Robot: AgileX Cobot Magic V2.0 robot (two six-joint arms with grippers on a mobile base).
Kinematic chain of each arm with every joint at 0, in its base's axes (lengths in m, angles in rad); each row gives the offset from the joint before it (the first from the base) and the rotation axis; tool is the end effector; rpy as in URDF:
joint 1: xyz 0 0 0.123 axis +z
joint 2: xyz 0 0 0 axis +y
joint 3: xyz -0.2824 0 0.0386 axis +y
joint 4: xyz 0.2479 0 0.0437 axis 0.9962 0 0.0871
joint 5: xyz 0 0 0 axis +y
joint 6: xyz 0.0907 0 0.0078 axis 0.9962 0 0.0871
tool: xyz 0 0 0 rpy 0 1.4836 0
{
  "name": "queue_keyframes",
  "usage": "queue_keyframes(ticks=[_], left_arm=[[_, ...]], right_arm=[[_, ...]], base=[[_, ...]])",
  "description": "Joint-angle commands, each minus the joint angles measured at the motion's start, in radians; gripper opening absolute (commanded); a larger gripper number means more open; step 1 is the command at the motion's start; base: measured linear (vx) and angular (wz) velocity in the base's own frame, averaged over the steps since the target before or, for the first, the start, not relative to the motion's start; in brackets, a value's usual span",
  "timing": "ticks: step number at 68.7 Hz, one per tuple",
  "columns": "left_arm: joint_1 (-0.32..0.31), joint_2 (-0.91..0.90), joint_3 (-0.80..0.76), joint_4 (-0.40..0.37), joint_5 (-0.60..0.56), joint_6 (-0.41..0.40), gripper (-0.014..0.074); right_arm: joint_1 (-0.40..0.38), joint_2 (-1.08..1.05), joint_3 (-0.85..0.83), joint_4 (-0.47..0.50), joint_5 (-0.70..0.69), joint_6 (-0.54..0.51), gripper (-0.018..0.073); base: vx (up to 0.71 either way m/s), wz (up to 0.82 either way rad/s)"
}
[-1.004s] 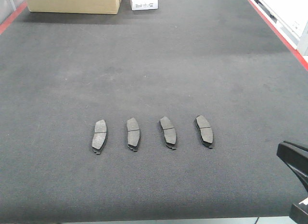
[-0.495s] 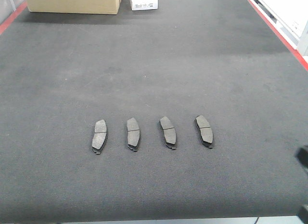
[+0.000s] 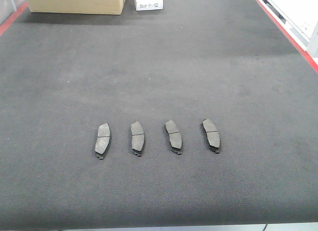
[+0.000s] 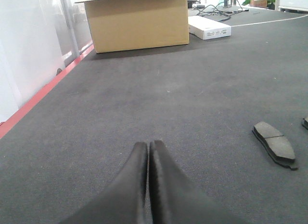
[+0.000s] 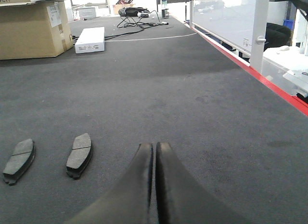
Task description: Move and align brake pads A on conveyor
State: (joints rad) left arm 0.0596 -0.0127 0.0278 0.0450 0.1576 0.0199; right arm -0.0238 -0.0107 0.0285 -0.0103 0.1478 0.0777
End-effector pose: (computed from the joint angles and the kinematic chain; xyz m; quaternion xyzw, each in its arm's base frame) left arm 0.0562 0.0040 0.1901 -0.0006 0.7366 0.0445 0.6748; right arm 0.0566 -0.0015 0.1906 0.0340 0.7335 0.0143 0.6787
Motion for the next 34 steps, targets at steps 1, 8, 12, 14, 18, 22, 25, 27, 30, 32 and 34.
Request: queue_keyframes(ticks=[1,8,12,14,18,22,25,27,30,32,34], left_arm=[[0.001,-0.013,0.024,-0.002,-0.075,-0.006,-0.0006],[0.001,-0.013,0.024,-0.002,-0.074,-0.006,-0.0006],[0.001,-0.013,0.024,-0.002,-0.074,-0.006,-0.0006],[0.001,-0.013,0.024,-0.002,-0.074,-0.006,-0.0006],[0.001,-0.013,0.024,-0.002,-0.074,-0.006,-0.0006],[0.001,-0.013,0.024,-0.002,-0.074,-0.006,-0.0006],[0.001,-0.013,0.024,-0.002,-0.074,-0.006,-0.0006],[0.001,-0.013,0.024,-0.002,-0.074,-0.006,-0.0006],[0.001,-0.013,0.024,-0.002,-0.074,-0.006,-0.0006],[0.001,-0.013,0.024,-0.002,-0.074,-0.006,-0.0006],[0.001,-0.013,0.024,-0.002,-0.074,-0.006,-0.0006]], right_arm=[[-0.004,-0.014,0.004,-0.012,-0.07,0.007,-0.0008],[-0.004,-0.014,0.004,-0.012,-0.072,0.007,-0.0008],[-0.004,-0.014,0.003,-0.012,-0.072,0.007,-0.0008],[-0.004,-0.014,0.003,-0.012,-0.072,0.007,-0.0008],[-0.004,-0.014,0.003,-0.012,-0.074,0.007,-0.0008],[-0.004,-0.014,0.003,-0.012,-0.074,0.007,-0.0008],[-0.004,-0.014,0.003,-0.012,-0.075,0.007,-0.0008],[-0.004,-0.014,0.003,-0.012,-0.075,0.007,-0.0008],[-0.004,-0.014,0.003,-0.012,-0.075,0.007,-0.0008],[-0.004,-0.014,0.003,-0.012,-0.075,0.007,-0.0008],[-0.004,-0.014,0.003,-0.012,-0.075,0.007,-0.0008]], base=[[0.0,0.0],[0.0,0.0],[0.0,0.0],[0.0,0.0],[0.0,0.0],[0.0,0.0],[0.0,0.0],[0.0,0.0],[0.0,0.0],[0.0,0.0],[0.0,0.0]])
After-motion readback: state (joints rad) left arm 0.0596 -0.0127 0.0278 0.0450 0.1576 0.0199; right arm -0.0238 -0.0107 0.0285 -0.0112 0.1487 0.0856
